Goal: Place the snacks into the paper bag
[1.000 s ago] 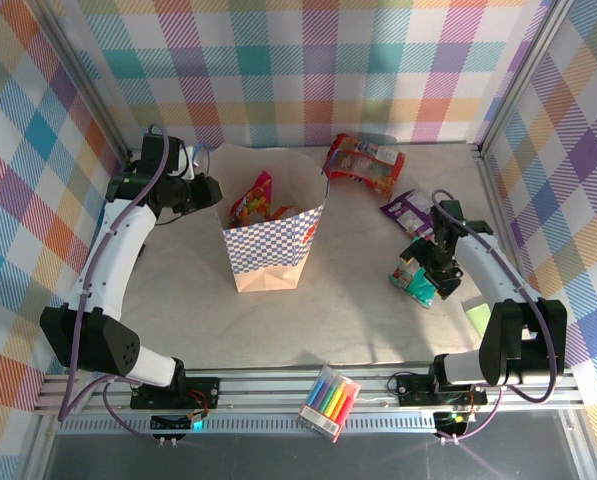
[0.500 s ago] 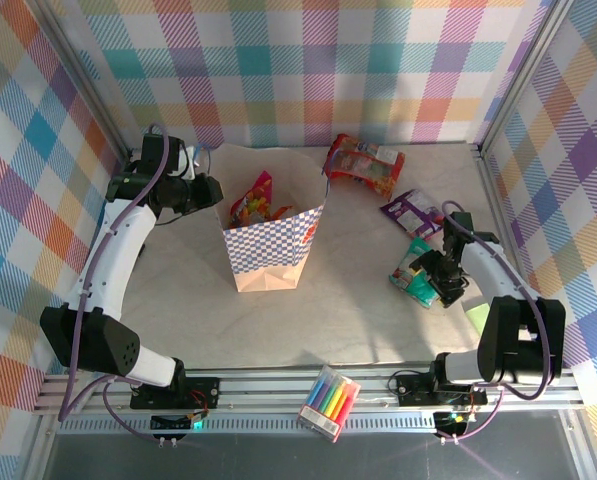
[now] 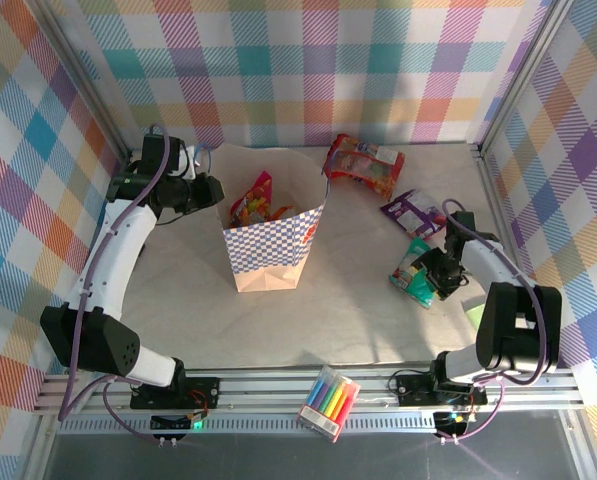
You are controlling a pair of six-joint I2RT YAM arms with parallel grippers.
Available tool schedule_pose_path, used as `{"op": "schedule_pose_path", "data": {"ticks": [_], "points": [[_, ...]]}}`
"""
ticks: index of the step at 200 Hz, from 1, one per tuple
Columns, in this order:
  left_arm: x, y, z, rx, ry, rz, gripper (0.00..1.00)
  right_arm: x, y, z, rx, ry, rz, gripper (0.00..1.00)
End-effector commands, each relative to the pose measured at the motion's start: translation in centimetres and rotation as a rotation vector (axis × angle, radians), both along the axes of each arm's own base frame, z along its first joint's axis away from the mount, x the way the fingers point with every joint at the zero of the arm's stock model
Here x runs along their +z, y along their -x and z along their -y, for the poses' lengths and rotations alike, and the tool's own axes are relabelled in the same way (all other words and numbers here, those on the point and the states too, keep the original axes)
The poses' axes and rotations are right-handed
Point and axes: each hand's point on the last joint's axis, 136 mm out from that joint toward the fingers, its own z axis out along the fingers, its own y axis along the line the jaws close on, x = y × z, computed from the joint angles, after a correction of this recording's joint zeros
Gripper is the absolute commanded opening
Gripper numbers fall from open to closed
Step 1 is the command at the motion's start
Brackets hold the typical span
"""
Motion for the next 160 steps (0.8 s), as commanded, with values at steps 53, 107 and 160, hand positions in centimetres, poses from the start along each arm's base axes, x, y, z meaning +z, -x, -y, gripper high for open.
{"op": "schedule_pose_path", "data": {"ticks": [53, 107, 160], "points": [[0.9, 0.8, 0.5, -0.02, 0.002, 0.023, 0.28, -0.1, -0.5, -2.5, 0.028, -0.138, 0.025, 0.65], [1.0, 0.8, 0.4, -0.016, 0.003, 0.024, 0.28, 0.5, -1.6, -6.7, 0.132, -0.158, 0.031, 0.68], [1.3, 1.0, 0.4, -0.015, 0.002, 0.03, 0.28, 3.3, -1.3, -6.1, 0.119, -0.08, 0.069, 0.72]]}}
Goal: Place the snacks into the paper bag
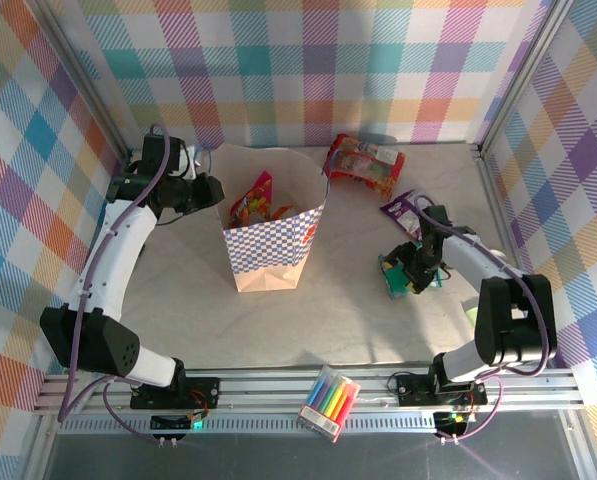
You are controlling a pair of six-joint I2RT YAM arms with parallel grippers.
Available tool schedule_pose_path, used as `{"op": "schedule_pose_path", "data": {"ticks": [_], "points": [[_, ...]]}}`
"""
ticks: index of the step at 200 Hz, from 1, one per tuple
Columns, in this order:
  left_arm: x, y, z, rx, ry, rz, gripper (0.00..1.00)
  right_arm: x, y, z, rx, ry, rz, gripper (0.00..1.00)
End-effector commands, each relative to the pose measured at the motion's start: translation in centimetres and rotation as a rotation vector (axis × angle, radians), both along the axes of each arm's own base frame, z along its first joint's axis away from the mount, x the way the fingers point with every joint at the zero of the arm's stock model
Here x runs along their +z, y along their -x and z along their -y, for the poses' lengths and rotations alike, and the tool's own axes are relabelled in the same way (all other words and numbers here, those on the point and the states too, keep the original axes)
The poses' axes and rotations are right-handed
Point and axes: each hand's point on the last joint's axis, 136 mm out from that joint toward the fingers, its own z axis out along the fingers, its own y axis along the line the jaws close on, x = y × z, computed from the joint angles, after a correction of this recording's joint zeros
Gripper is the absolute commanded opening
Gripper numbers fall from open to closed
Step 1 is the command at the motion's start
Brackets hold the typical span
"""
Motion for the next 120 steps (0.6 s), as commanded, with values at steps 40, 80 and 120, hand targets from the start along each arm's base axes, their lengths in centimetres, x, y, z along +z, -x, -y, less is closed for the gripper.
{"op": "schedule_pose_path", "data": {"ticks": [40, 80, 120], "points": [[1.4, 1.1, 0.2, -0.009, -0.001, 0.036, 0.28, 2.8, 2.1, 1.9, -0.094, 0.077, -0.005, 0.89], [1.5, 1.2, 0.1, -0.007, -0.003, 0.039, 0.28, 1.9, 2.8, 2.5, -0.103, 0.099, -0.042, 0.97], [1.4, 1.2, 0.0, -0.005, -0.011, 0.033, 0.28, 0.7, 2.7, 2.7, -0.119, 0.102, -0.034, 0.99]]}}
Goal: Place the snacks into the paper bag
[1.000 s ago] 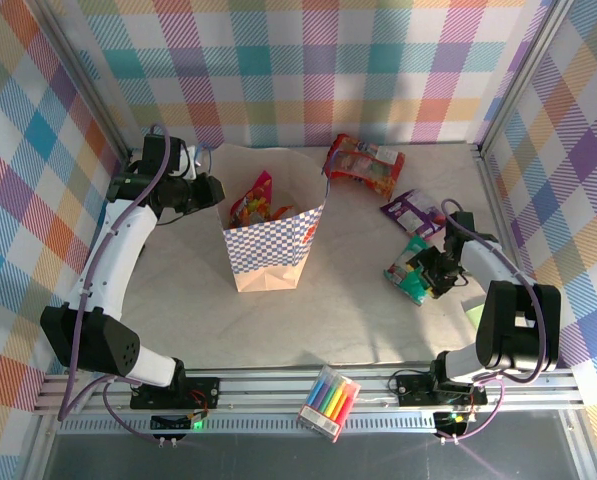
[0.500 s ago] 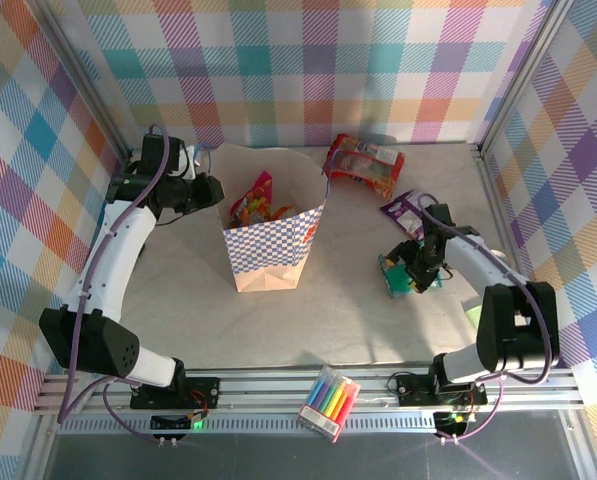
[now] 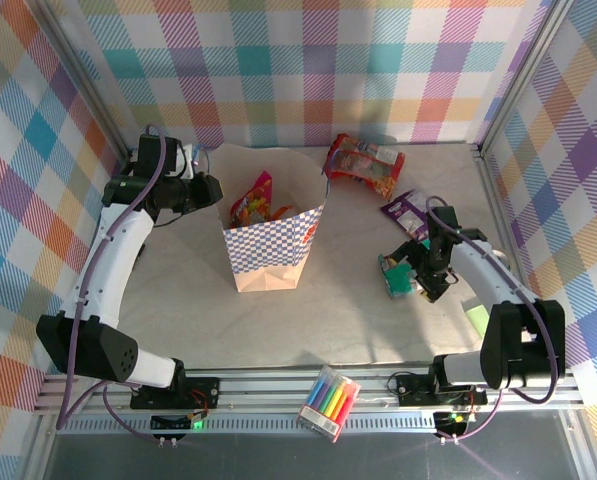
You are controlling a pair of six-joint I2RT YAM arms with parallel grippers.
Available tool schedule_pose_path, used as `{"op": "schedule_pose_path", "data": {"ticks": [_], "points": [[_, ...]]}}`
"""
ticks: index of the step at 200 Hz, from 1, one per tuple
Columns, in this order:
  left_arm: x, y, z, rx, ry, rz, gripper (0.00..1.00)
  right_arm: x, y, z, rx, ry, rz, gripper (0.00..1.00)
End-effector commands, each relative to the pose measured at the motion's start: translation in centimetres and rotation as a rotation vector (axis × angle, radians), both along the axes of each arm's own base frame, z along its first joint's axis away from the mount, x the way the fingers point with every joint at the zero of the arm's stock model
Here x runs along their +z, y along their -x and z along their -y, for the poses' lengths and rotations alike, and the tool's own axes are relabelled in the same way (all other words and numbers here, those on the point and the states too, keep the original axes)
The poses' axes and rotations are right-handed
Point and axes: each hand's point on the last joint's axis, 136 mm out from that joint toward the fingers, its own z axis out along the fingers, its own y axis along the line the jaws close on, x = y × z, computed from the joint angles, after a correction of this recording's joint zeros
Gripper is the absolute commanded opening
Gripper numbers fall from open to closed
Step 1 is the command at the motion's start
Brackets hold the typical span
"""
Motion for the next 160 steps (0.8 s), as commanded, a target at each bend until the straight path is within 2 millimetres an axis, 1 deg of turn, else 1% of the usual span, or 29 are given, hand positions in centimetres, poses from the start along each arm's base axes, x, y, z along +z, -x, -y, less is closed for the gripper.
{"op": "schedule_pose_path", "data": {"ticks": [1, 61, 90, 129, 160], "points": [[0.3, 0.8, 0.1, -0.005, -0.013, 0.004, 0.28, -1.1, 0.6, 0.6, -0.031, 0.018, -0.02, 0.99], [0.1, 0.6, 0.1, -0.006, -0.015, -0.004, 0.28, -2.4, -0.5, 0.7, -0.078, -0.036, 0.047, 0.99], [0.0, 0.6, 0.1, -0.006, -0.02, -0.008, 0.28, -2.9, -1.2, 1.1, -0.106, -0.059, 0.084, 1.0], [-0.2, 0.6, 0.2, -0.009, -0.018, -0.012, 0.28, -3.3, -2.2, 1.5, -0.127, -0.065, 0.11, 0.96], [-0.2, 0.5, 0.1, -0.004, -0.02, -0.011, 0.28, -3.9, -3.0, 1.1, -0.125, -0.093, 0.12, 0.9]]}}
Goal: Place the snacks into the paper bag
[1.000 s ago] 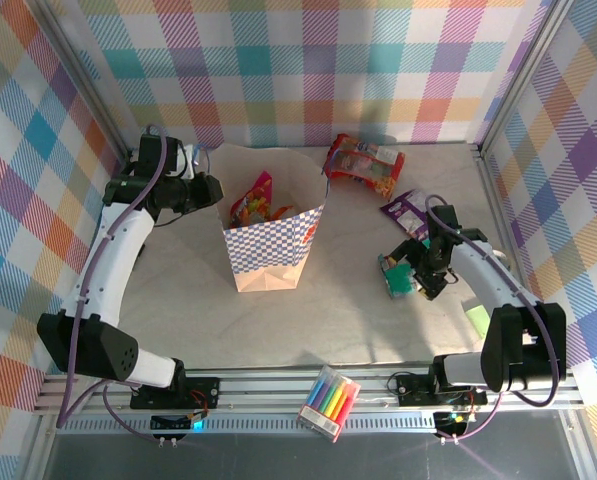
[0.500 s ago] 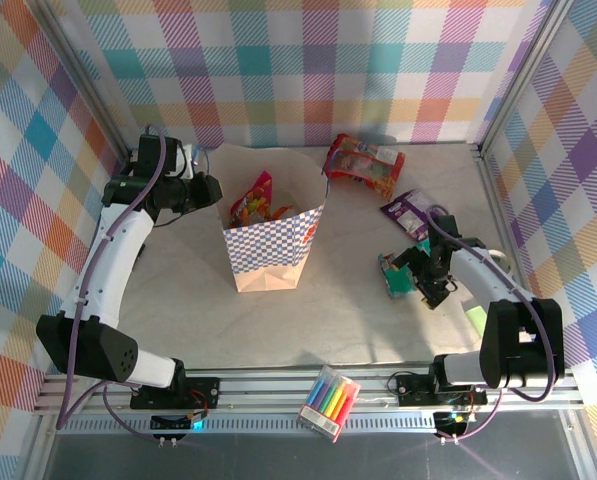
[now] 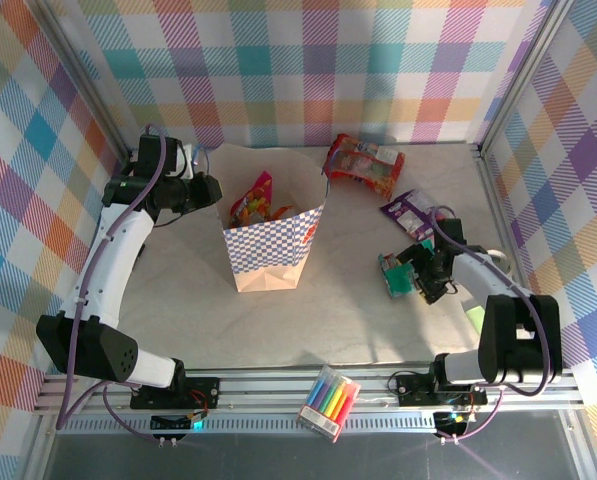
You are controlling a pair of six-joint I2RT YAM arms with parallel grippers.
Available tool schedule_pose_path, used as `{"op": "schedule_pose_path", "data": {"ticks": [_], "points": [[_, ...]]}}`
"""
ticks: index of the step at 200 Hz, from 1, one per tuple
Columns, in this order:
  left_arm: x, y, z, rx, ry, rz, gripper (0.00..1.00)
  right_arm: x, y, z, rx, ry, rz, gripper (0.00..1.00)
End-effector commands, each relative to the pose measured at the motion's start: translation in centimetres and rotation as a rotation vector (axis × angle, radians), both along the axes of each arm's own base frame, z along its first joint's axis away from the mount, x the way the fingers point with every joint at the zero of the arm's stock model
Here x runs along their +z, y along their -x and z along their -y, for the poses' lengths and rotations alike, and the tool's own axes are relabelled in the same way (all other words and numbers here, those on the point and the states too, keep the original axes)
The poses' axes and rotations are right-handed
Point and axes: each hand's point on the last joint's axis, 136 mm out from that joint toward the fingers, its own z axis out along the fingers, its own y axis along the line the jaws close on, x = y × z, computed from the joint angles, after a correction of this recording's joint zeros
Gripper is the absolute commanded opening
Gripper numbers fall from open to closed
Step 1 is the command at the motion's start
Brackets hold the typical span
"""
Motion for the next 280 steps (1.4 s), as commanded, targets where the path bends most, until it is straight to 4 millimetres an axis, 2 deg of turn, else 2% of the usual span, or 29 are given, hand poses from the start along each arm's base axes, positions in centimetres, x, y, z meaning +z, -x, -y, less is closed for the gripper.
{"op": "schedule_pose_path", "data": {"ticks": [1, 55, 90, 147, 184, 213, 250, 280], "points": [[-0.1, 0.6, 0.4, -0.014, -0.008, -0.012, 0.28, -0.6, -0.8, -0.3, -0.009, -0.042, 0.017, 0.9], [0.4, 1.0, -0.1, -0.002, -0.022, -0.006, 0.28, -1.9, -0.5, -0.3, -0.017, -0.045, -0.021, 0.85], [0.7, 1.1, 0.0, -0.003, -0.019, -0.004, 0.28, -2.3, -0.8, -0.9, -0.003, -0.074, -0.02, 0.76], [0.4, 1.4, -0.3, 0.007, -0.027, -0.014, 0.28, -2.9, -0.2, -1.2, 0.055, -0.061, -0.044, 0.61], [0.4, 1.4, -0.4, 0.01, -0.033, -0.018, 0.28, -2.7, -0.6, -1.7, 0.135, -0.013, -0.053, 0.51], [0.2, 1.4, -0.5, 0.012, -0.043, -0.022, 0.27, -2.1, -0.6, -2.1, 0.245, 0.082, -0.07, 0.39], [0.2, 1.2, -0.3, 0.008, -0.038, -0.026, 0.27, -1.6, -0.5, -2.3, 0.301, 0.12, -0.054, 0.35], [0.4, 1.2, -0.3, 0.008, -0.036, -0.021, 0.27, -1.2, -0.4, -2.2, 0.332, 0.133, -0.039, 0.28]]}}
